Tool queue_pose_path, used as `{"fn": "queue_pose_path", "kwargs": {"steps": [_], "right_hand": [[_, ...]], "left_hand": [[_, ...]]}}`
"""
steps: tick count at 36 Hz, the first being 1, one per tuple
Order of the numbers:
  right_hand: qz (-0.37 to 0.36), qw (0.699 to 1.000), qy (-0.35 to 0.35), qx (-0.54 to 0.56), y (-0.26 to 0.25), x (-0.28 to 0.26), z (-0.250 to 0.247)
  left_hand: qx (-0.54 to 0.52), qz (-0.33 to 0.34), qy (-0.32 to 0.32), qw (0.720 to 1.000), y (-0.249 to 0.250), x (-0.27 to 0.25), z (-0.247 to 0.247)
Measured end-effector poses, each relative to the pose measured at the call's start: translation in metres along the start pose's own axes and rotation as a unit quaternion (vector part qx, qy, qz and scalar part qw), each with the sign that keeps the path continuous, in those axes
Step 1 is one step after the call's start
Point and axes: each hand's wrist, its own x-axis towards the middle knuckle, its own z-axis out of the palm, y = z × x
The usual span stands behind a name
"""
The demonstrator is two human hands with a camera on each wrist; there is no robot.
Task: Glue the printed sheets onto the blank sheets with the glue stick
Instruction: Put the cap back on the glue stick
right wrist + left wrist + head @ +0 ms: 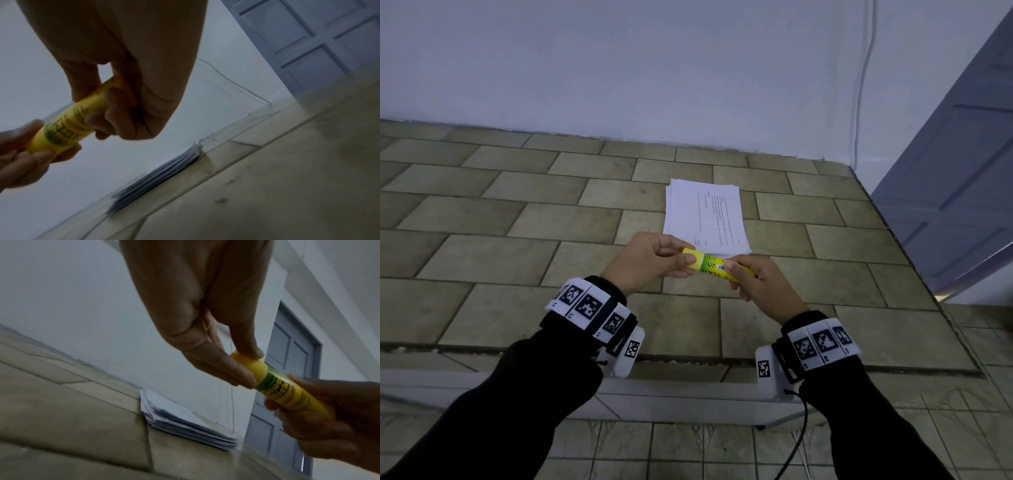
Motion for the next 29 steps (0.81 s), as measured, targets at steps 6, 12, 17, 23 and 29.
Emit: {"fn": "queue_pose_path", "kwargs": {"steps": [6,12,17,23,29], "right_hand": [[0.044,0.997,-0.036,0.060,-0.003,0.002,-0.004],[0.017,0.998,-0.066,0.007,-0.001,-0.004,-0.005],[-0.010,0.998,-0.052,-0.016,-0.001,-0.006,0.001],[-0.001,0.999,-0.047,-0.012,0.000,-0.005,0.003],[0.043,0.996,-0.046,0.058,0.007,-0.007,0.001]], "left_hand": [[0.010,0.039,0.005,0.999,-0.004,-0.003,0.002],[0.059,0.008,-0.031,0.998,0.004,-0.002,-0.007],[0.038,-0.030,-0.039,0.998,0.005,-0.005,-0.008],[0.058,0.008,-0.025,0.998,-0.002,-0.007,-0.003],[0.089,0.060,-0.006,0.994,-0.003,-0.005,0.003]]}}
